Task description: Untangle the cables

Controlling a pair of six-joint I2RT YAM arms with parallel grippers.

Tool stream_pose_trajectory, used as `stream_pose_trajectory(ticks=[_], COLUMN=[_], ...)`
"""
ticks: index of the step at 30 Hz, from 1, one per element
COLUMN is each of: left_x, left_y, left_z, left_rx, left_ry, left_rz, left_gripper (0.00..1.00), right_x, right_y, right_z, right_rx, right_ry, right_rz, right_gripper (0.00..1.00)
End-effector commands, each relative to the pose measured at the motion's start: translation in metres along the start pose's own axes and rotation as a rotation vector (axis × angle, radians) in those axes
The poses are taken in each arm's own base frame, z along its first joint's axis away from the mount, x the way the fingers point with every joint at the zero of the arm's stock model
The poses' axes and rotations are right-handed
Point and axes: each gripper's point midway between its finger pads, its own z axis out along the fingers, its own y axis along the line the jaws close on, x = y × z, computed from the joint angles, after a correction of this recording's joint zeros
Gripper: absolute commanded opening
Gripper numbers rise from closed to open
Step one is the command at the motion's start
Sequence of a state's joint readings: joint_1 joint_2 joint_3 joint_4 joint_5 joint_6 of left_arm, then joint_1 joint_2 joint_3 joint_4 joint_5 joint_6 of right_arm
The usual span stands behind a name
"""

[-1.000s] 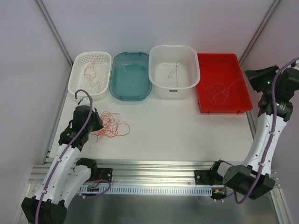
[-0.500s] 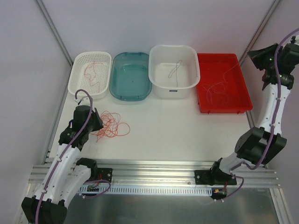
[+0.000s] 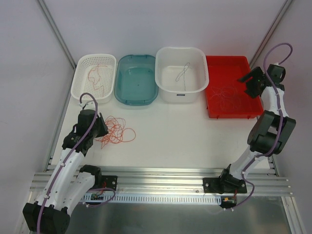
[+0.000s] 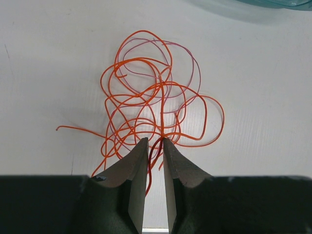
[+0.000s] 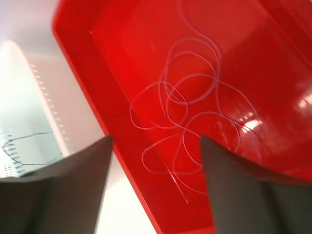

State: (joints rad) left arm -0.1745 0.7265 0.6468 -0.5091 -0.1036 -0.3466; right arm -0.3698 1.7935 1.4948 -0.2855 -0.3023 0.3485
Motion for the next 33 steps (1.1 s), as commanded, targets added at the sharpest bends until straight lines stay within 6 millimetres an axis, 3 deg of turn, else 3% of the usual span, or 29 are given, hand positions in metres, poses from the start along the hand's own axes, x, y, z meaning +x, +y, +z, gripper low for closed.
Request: stream_pose_trajectory(ticks=[1,2,4,5,7,8,10,11,12,15,16,17,20,23,26,30,33], left_x=[-0.003,-0.003,-0.002,-0.001,0.0,0.002,0.004,0.006,0.008,0.014,0.015,0.016,0.018,0.026,0.039,0.049,0.05], left_y=[-0.002,-0.002,-0.002,-0.002,-0.002,-0.003,-0.004,-0.006,-0.008,-0.013,-0.017,-0.017,-0.017,-0.023,-0.037,-0.056,-0.089], left_z=[0.002,0.002,0.003,0.004,0.005,0.006,0.008,0.01,0.011,0.015,0.015,0.017,0.017,0.018,0.023,0.029,0.029], left_rx=[0.017,0.018,0.016,0.013,0.015,0.019,0.024,0.031,0.04,0.058,0.074,0.072,0.069,0.094,0.151,0.191,0.255], left_ry=[-0.004,-0.002,0.004,0.011,0.019,0.028,0.043,0.057,0.067,0.109,0.125,0.134,0.14,0.172,0.23,0.274,0.279], left_rz=[0.017,0.018,0.019,0.02,0.019,0.018,0.014,0.013,0.009,-0.009,-0.016,-0.019,-0.038,-0.087,-0.136,-0.125,-0.072], left_gripper=[0.19,0.19,0.19,0.19,0.19,0.19,0.18,0.18,0.17,0.13,0.11,0.09,0.03,0.0,0.0,0.0,0.0], right_x=[-0.016,-0.002,0.004,0.025,0.043,0.056,0.084,0.1,0.117,0.167,0.191,0.217,0.276,0.318,0.346,0.358,0.356], right_y=[0.02,0.02,0.027,0.031,0.04,0.059,0.062,0.08,0.079,0.116,0.118,0.135,0.146,0.148,0.142,0.134,0.128], right_z=[-0.049,-0.056,-0.08,-0.083,-0.093,-0.107,-0.111,-0.121,-0.122,-0.134,-0.134,-0.138,-0.139,-0.139,-0.14,-0.142,-0.144], right_rx=[0.033,0.059,0.077,0.075,0.05,-0.007,-0.038,-0.098,-0.116,-0.305,-0.358,-0.435,-0.533,-0.587,-0.606,-0.609,-0.596], right_ry=[-0.098,-0.067,-0.09,-0.053,-0.043,-0.051,-0.013,-0.006,0.025,0.082,0.138,0.17,0.285,0.363,0.412,0.421,0.399], right_rz=[-0.133,-0.157,-0.226,-0.255,-0.307,-0.349,-0.407,-0.458,-0.482,-0.562,-0.583,-0.622,-0.69,-0.722,-0.744,-0.738,-0.737], right_gripper=[0.81,0.84,0.87,0.88,0.89,0.89,0.89,0.89,0.89,0.88,0.88,0.87,0.86,0.86,0.85,0.85,0.85])
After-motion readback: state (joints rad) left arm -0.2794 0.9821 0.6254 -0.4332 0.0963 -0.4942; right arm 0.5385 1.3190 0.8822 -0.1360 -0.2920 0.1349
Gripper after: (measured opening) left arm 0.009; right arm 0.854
